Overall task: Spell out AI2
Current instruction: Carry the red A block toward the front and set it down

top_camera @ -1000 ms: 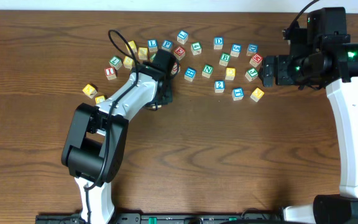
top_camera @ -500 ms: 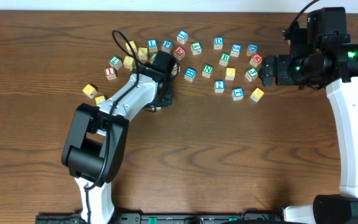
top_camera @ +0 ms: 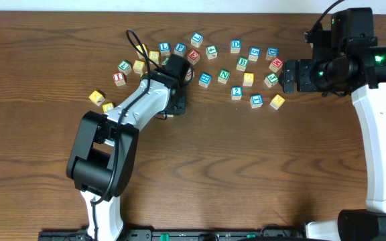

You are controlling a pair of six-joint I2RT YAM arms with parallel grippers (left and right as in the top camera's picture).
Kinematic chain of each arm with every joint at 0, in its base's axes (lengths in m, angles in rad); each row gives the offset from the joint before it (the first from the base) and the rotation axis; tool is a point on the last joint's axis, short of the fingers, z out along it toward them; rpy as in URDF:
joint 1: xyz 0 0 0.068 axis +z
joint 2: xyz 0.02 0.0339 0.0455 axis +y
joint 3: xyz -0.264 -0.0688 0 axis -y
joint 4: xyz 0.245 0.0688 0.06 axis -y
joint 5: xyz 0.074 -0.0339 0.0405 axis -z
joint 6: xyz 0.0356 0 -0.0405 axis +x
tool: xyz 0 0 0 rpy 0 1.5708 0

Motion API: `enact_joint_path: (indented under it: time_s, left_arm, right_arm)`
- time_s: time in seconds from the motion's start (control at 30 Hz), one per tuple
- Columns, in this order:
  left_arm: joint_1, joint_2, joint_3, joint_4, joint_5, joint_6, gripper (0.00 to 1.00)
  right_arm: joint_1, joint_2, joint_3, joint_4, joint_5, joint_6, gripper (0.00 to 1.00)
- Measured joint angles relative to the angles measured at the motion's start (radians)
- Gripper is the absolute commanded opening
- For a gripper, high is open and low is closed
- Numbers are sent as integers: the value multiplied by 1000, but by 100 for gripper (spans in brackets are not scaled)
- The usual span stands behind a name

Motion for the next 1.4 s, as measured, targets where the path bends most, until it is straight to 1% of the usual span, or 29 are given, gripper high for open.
enact_joint_path:
  time_s: [0.3, 0.33, 0.37, 0.43, 0.53, 0.63, 0.8, 0.93, 1.1, 1.23, 1.27, 1.3, 1.4]
  left_arm:
    - [0, 0, 0, 0, 0, 1, 34]
    - [0, 0, 0, 0, 0, 1, 35]
    - [0, 0, 0, 1, 0, 1, 39]
    - [0, 0, 0, 3, 0, 2, 42]
    - [0, 0, 10, -11, 0, 5, 44]
    - [0, -1, 42, -26, 1, 6, 48]
    - [2, -60, 84, -29, 3, 27, 49]
    - [25, -110, 186, -58, 10, 45, 50]
    - [84, -102, 377, -123, 33, 95, 52]
    - [109, -44, 492, -171, 33, 110, 52]
    - [111, -24, 504, -174, 33, 114, 52]
    - [112, -5, 508, -174, 34, 117, 48]
    - [112, 74, 508, -174, 36, 124, 47]
  right_arm:
    - [0, 0, 0, 1, 0, 0, 99]
    - [0, 0, 0, 2, 0, 0, 99]
    - [0, 0, 0, 2, 0, 0, 99]
    - [0, 0, 0, 3, 0, 0, 99]
    - [0, 0, 0, 8, 0, 0, 99]
    - [0, 0, 0, 8, 0, 0, 99]
    - [0, 0, 0, 12, 0, 0, 99]
    - [0, 0, 0, 21, 0, 0, 99]
    - [0, 0, 0, 23, 0, 0, 99]
    - [0, 0, 0, 22, -2, 0, 99]
    - [0, 0, 0, 22, -3, 0, 99]
    - [0, 0, 0, 22, -5, 0, 99]
    - [0, 0, 0, 22, -7, 0, 99]
